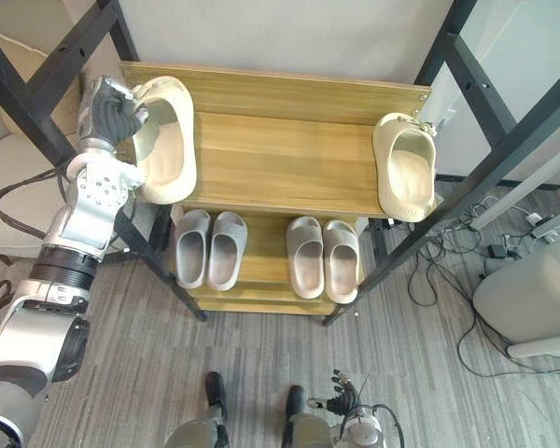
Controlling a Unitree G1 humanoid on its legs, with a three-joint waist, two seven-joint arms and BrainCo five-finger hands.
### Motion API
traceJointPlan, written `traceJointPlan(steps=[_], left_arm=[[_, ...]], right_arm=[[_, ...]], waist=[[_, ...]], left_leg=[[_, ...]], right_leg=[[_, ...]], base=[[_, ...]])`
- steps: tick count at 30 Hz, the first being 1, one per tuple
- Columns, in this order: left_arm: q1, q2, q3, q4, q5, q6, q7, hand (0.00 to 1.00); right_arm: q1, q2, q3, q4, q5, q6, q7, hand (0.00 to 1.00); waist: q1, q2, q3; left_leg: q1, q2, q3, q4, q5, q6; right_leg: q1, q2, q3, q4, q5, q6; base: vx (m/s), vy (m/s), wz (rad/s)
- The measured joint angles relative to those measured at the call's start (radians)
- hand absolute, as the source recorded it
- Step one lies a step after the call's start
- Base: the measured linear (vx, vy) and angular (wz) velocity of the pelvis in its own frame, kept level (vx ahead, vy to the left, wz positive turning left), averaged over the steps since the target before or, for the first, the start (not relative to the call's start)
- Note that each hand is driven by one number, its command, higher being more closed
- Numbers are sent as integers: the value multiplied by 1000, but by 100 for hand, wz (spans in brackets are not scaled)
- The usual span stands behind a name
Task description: Organize the slippers on the shoe rack
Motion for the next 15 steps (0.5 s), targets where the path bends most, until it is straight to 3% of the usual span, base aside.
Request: traceJointPlan(steps=[6,15], left_arm=[[0,-60,-2,-55,-39,-12,2,100],[0,-86,-32,-79,-79,-28,3,100]], right_arm=[[-2,0,0,0,8,1,-1,0],[-10,-1,0,-1,9,4,-1,0]], waist=[[-15,0,0],[-34,6,4]], left_leg=[[15,-16,5,5,5,18],[40,-20,32,0,-13,12]], right_leg=[[21,-10,7,-13,16,12],[35,-10,36,-33,20,7]], base=[[42,30,-1],[-19,17,-10]])
